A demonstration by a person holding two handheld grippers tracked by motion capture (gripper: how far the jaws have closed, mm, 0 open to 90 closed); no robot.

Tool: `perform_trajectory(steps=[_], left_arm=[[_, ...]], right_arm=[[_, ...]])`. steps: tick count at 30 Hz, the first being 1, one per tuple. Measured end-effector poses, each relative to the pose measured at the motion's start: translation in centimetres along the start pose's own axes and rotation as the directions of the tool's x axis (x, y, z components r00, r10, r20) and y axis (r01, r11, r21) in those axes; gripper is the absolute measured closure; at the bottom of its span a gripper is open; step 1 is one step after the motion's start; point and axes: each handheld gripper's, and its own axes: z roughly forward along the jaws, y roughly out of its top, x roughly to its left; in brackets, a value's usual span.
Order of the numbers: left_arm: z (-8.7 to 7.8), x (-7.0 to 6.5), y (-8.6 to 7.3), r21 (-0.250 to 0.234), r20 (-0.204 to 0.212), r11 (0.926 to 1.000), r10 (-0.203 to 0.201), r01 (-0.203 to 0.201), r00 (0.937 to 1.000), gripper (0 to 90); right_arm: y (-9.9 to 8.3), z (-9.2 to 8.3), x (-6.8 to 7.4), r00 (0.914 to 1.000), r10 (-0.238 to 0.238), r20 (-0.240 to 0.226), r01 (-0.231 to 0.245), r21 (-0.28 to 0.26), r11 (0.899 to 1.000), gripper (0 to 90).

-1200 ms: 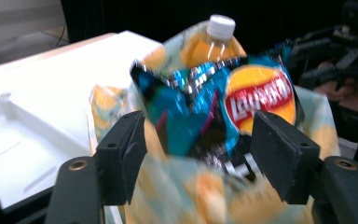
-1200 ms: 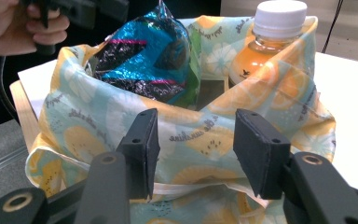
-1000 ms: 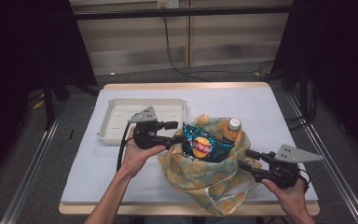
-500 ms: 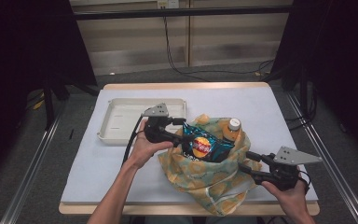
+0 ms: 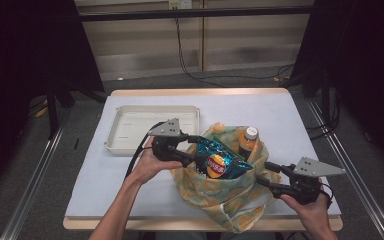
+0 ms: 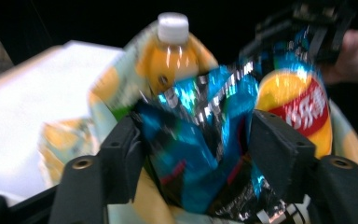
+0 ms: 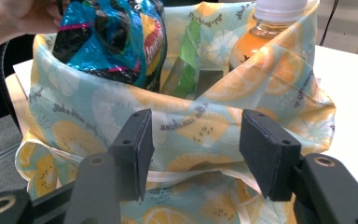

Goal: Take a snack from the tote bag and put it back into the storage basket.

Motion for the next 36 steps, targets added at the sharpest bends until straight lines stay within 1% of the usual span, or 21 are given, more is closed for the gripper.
perform_trajectory(steps=[1, 2, 4, 5, 6, 7, 8, 9, 10, 12, 14, 15, 16, 18, 20, 21, 26, 27, 29, 30, 36], left_arm=[[0.5, -0.1, -0.1, 0.021, -0.004, 0.9998, 0.002, -0.002, 1.0, 36.4], [0.8, -0.1, -0.2, 0.027, -0.01, 0.9996, 0.0, 0.001, 1.0, 36.8], [1.1, 0.0, -0.2, 0.019, -0.011, 0.9997, -0.017, 0.017, 0.9998, 42.4], [1.2, 0.0, -0.2, 0.018, -0.014, 0.9996, -0.022, 0.023, 0.9996, 49.4], [1.1, 0.1, -0.2, 0.018, -0.03, 0.9995, -0.027, 0.027, 0.9992, 49.4], [0.9, 0.2, -0.2, 0.007, -0.023, 0.9992, -0.039, 0.039, 0.999, 56.4], [0.8, 0.2, -0.2, 0.012, -0.03, 0.9991, -0.04, 0.041, 0.9987, 59.7], [0.7, 0.2, -0.2, 0.029, -0.051, 0.9989, -0.035, 0.036, 0.9981, 64.1], [0.7, 0.2, -0.3, 0.024, -0.04, 0.9987, -0.045, 0.046, 0.9982, 66.8], [0.7, 0.2, -0.4, 0.015, -0.044, 0.9984, -0.053, 0.054, 0.9976, 74.1], [0.6, 0.1, -0.4, 0.01, -0.043, 0.9974, -0.071, 0.072, 0.9965, 76.4], [0.5, 0.1, -0.4, 0.012, -0.041, 0.9975, -0.069, 0.069, 0.9968, 79.7], [0.3, 0.1, -0.4, -0.006, -0.045, 0.9968, -0.08, 0.079, 0.9958, 86.8], [-0.1, 0.1, -0.4, -0.02, -0.057, 0.9958, -0.09, 0.089, 0.9943, 88.1], [-0.3, 0.0, -0.4, -0.031, -0.087, 0.9952, -0.095, 0.092, 0.9917, 88.5], [-0.4, 0.0, -0.4, -0.025, -0.087, 0.9952, -0.096, 0.094, 0.9915, 88.7], [-0.7, -0.2, -0.3, -0.037, -0.087, 0.9937, -0.108, 0.106, 0.9903, 89.0], [-0.8, -0.2, -0.2, -0.042, -0.086, 0.9937, -0.107, 0.104, 0.9905, 89.0], [-1.0, -0.3, -0.1, -0.058, -0.081, 0.9909, -0.126, 0.122, 0.9887, 89.1], [-1.2, -0.3, 0.0, -0.06, -0.086, 0.991, -0.125, 0.12, 0.9885, 89.1], [-1.8, -0.6, 0.8, -0.081, -0.094, 0.9882, -0.137, 0.13, 0.9861, 89.3]], right_arm=[[0.0, 0.0, 0.0, 1.0, -0.003, 0.0, 0.003, -0.002, 1.0, 44.4], [0.0, 0.0, 0.0, 1.0, -0.004, 0.001, 0.004, -0.002, 1.0, 44.4], [0.1, -0.1, 0.1, 1.0, -0.005, 0.0, 0.005, -0.003, 1.0, 44.4], [0.0, -0.1, 0.2, 1.0, -0.006, -0.002, 0.006, -0.002, 1.0, 44.4], [0.0, -0.1, 0.2, 1.0, -0.006, -0.002, 0.006, -0.002, 1.0, 44.4], [0.0, -0.1, 0.2, 1.0, -0.007, -0.002, 0.007, -0.002, 1.0, 44.4], [0.0, -0.1, 0.2, 0.9999, -0.011, -0.003, 0.011, 0.0, 1.0, 44.4], [0.0, -0.1, 0.2, 1.0, -0.009, -0.004, 0.009, 0.003, 1.0, 44.4], [-0.1, -0.1, 0.2, 1.0, -0.005, -0.004, 0.005, 0.006, 1.0, 44.4], [-0.1, 0.0, 0.1, 1.0, -0.008, -0.004, 0.008, 0.009, 1.0, 44.4], [-0.1, 0.0, 0.2, 1.0, -0.006, -0.003, 0.006, 0.008, 1.0, 44.4], [-0.1, -0.1, 0.2, 0.9999, -0.01, -0.005, 0.01, 0.006, 1.0, 44.4], [-0.1, -0.1, 0.2, 1.0, -0.01, -0.001, 0.01, 0.003, 1.0, 44.4], [-0.1, -0.1, 0.2, 1.0, -0.007, 0.0, 0.007, 0.004, 1.0, 44.4], [-0.1, -0.1, 0.2, 1.0, -0.008, -0.002, 0.008, 0.005, 1.0, 44.4], [-0.2, -0.1, 0.1, 0.9999, -0.012, -0.005, 0.012, 0.005, 1.0, 44.4], [-0.1, -0.2, 0.2, 0.9999, -0.01, 0.002, 0.01, 0.0, 1.0, 44.5], [-0.1, -0.2, 0.2, 1.0, -0.006, 0.003, 0.006, -0.002, 1.0, 44.5], [-0.1, -0.3, 0.1, 1.0, -0.006, 0.003, 0.006, -0.003, 1.0, 44.5], [-0.1, -0.3, 0.1, 0.9999, -0.004, 0.011, 0.004, -0.004, 1.0, 44.5], [-0.2, -0.3, 0.0, 0.9999, -0.007, 0.01, 0.007, -0.004, 1.0, 44.5]])
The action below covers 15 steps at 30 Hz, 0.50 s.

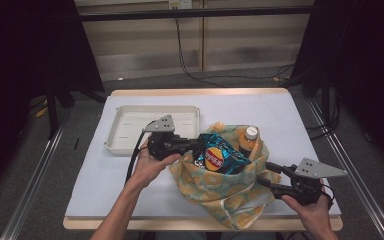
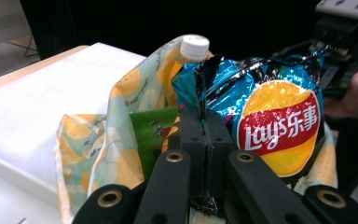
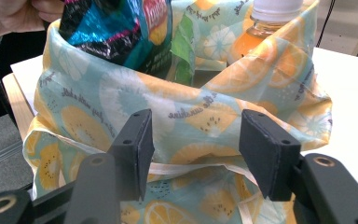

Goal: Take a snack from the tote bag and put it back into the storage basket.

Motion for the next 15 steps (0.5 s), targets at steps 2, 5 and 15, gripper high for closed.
perform_trajectory(steps=[2, 5, 15], left_arm=[[-0.2, 0.0, 0.2, -0.006, 0.001, 1.0, -0.003, 0.003, 1.0, 89.4], [-0.4, 0.1, 0.6, -0.036, 0.001, 0.9993, -0.014, 0.014, 0.9999, 89.4], [-1.1, -0.3, 2.7, -0.101, -0.031, 0.9946, -0.024, 0.021, 0.9992, 89.4]], right_arm=[[0.0, 0.0, 0.0, 1.0, 0.002, -0.001, -0.002, -0.003, 1.0, 44.5], [0.0, 0.0, 0.0, 1.0, 0.004, 0.005, -0.004, -0.006, 1.0, 44.5], [0.3, -0.3, 0.0, 0.9999, 0.002, 0.01, -0.002, -0.026, 1.0, 43.6]])
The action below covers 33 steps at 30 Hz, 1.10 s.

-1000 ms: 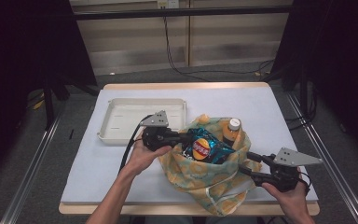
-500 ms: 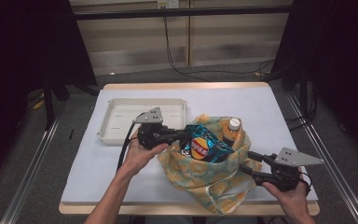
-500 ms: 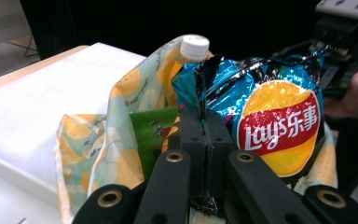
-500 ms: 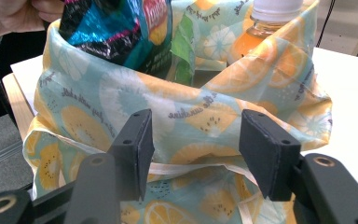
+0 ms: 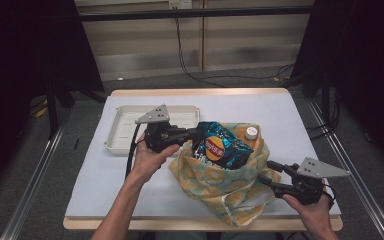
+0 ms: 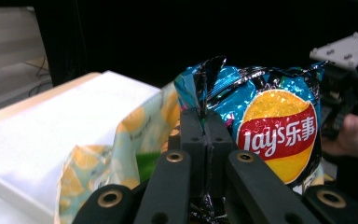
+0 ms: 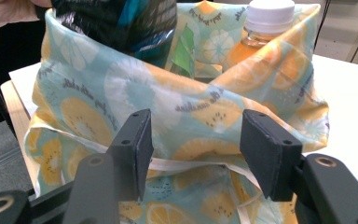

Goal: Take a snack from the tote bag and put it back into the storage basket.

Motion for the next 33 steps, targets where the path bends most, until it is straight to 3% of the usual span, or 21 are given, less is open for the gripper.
perform_trajectory(steps=[9, 11, 27, 33], left_arm=[[0.2, -0.1, 2.5, -0.03, 0.019, 0.9995, -0.007, 0.008, 0.9998, 89.4], [0.1, -0.1, 3.0, -0.032, 0.01, 0.9995, 0.005, -0.005, 0.9999, 89.3], [-0.6, 0.1, 6.7, -0.081, -0.017, 0.9967, -0.008, 0.007, 0.9998, 89.4], [-1.1, 0.1, 7.8, -0.08, -0.032, 0.9967, 0.012, -0.015, 0.9994, 89.4]], right_arm=[[0.1, -0.3, 0.0, 1.0, -0.001, -0.002, 0.001, -0.012, 1.0, 43.7], [0.1, -0.3, 0.0, 1.0, 0.0, 0.001, 0.0, -0.011, 1.0, 43.7], [0.1, -0.5, 0.1, 1.0, 0.001, 0.001, -0.001, -0.028, 1.0, 42.1], [0.2, -0.8, 0.1, 0.9999, 0.005, -0.01, -0.005, -0.07, 0.998, 36.5]])
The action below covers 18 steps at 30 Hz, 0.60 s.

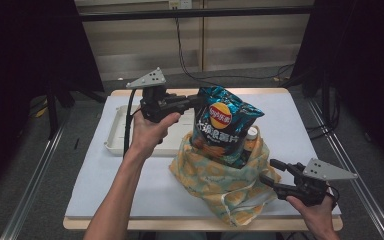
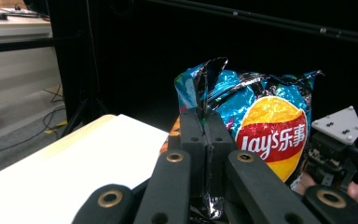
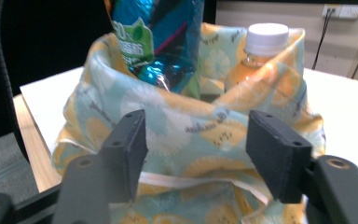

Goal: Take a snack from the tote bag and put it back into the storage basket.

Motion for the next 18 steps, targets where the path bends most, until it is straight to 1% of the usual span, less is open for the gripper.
perform_trajectory(steps=[1, 3, 6, 7, 9, 11, 12, 14, 16, 18], left_arm=[[-0.1, 0.0, 0.2, -0.001, -0.006, 1.0, 0.0, 0.0, 1.0, 89.4], [-0.3, 0.0, 0.7, -0.007, -0.014, 1.0, -0.001, 0.001, 0.9999, 89.4], [-0.7, 0.1, 1.4, -0.023, -0.01, 0.9997, 0.005, -0.005, 0.9999, 89.4], [-0.8, 0.0, 1.7, -0.022, -0.017, 0.9997, 0.007, -0.007, 0.9998, 89.4], [-1.0, -0.1, 2.2, -0.017, -0.021, 0.9997, 0.016, -0.017, 0.9996, 89.4], [-1.3, 0.0, 2.5, -0.018, -0.031, 0.9998, 0.013, -0.013, 0.9994, 89.4], [-1.5, 0.2, 2.5, -0.02, -0.038, 0.9997, 0.014, -0.015, 0.9992, 89.4], [-2.0, 0.5, 2.5, -0.021, -0.047, 0.9998, 0.003, -0.004, 0.9989, 89.3], [-2.5, 0.8, 2.3, -0.024, -0.057, 0.9997, -0.002, 0.0, 0.9984, 89.4], [-2.9, 1.0, 2.4, -0.028, -0.064, 0.9996, -0.009, 0.007, 0.9979, 89.4]], right_arm=[[0.0, 0.0, 0.0, 1.0, -0.001, -0.008, 0.0, -0.018, 1.0, 35.1], [0.0, -0.2, 0.1, 0.9998, 0.001, -0.021, -0.001, -0.033, 0.999, 32.3], [0.1, -0.3, 0.2, 0.9995, -0.001, -0.03, -0.001, -0.059, 0.998, 28.4], [0.1, -0.3, 0.2, 0.9995, -0.005, -0.032, 0.003, -0.067, 0.998, 27.4], [0.1, -0.3, 0.2, 0.9996, -0.005, -0.027, 0.003, -0.076, 0.997, 23.5], [0.0, -0.3, 0.2, 1.0, 0.004, -0.008, -0.005, -0.079, 0.997, 17.6], [0.0, -0.2, 0.1, 1.0, 0.004, -0.009, -0.005, -0.086, 0.996, 16.1], [0.0, -0.3, 0.1, 0.9999, 0.008, 0.01, -0.007, -0.094, 0.996, 13.7], [0.1, -0.4, 0.0, 0.9999, 0.008, 0.006, -0.008, -0.103, 0.995, 11.6], [0.1, -0.4, 0.0, 0.9999, 0.009, 0.013, -0.008, -0.107, 0.994, 11.4]])
